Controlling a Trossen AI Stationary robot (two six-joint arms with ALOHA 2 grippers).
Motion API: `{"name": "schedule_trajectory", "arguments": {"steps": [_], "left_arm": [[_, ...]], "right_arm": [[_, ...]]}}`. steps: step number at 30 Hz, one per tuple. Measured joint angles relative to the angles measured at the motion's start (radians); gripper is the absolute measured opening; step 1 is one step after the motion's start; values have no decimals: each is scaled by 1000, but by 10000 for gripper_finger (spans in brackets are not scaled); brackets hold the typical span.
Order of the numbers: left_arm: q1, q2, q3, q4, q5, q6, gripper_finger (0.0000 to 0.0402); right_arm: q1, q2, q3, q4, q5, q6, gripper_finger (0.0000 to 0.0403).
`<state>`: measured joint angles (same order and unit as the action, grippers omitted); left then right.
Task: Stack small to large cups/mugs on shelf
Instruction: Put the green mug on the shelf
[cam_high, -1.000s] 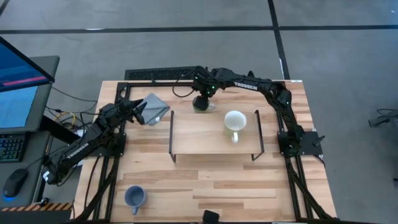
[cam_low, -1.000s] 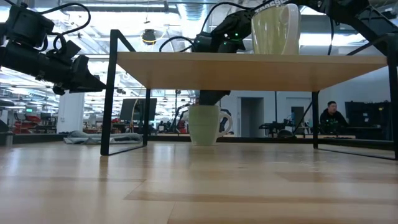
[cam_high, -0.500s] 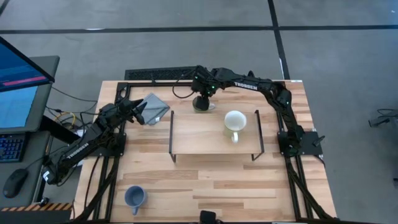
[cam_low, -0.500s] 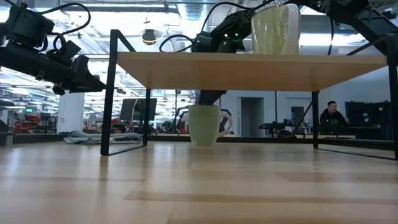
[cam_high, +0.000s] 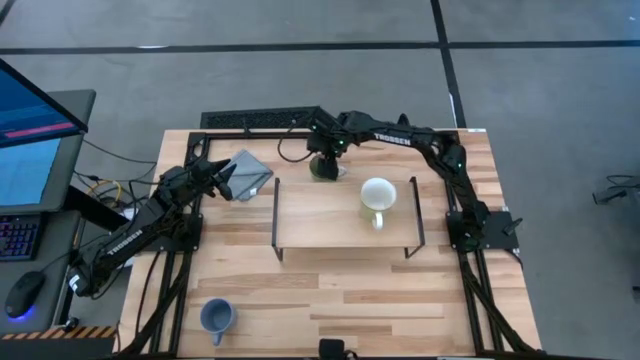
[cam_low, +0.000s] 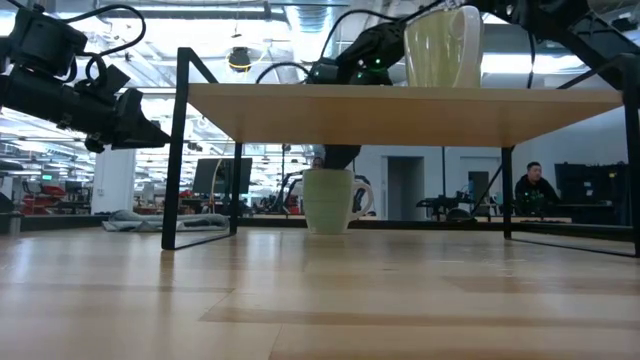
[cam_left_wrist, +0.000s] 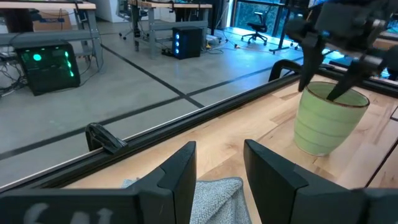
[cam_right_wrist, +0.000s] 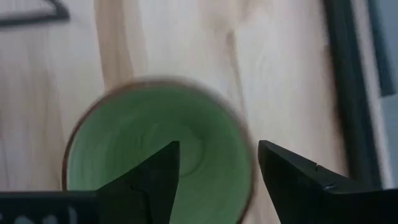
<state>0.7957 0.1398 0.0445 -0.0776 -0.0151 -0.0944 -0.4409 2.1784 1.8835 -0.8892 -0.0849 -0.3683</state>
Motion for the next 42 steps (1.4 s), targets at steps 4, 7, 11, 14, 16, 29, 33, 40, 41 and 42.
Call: {"name": "schedule_trajectory", "arguments": {"steps": [4, 7, 11, 14, 16, 29, 33, 40, 41, 42], "left_arm": [[0, 0, 0, 0, 0, 0, 125], [0, 2, 0, 0, 0, 0, 125], [0, 5, 0, 0, 0, 1, 125], [0, 5, 0, 0, 0, 1, 125], [0, 5, 0, 0, 0, 1, 125], [0, 5, 0, 0, 0, 1, 125], [0, 5, 0, 0, 0, 1, 125], [0, 5, 0, 0, 0, 2, 125], [0, 5, 0, 0, 0, 3, 125], [0, 5, 0, 0, 0, 3, 125]], "right_arm": [[9, 22, -1, -1, 13, 1, 240], [15, 17, 2, 32, 32, 1, 240], [13, 18, 2, 53, 34, 1, 240], [7, 18, 2, 52, 34, -7, 239], [7, 18, 2, 55, 34, -7, 236], [7, 18, 2, 53, 34, -6, 130], [7, 18, 2, 53, 34, -6, 107], [7, 18, 2, 53, 34, -6, 80], [7, 18, 2, 53, 34, -6, 78], [7, 18, 2, 53, 34, -6, 76]]}}
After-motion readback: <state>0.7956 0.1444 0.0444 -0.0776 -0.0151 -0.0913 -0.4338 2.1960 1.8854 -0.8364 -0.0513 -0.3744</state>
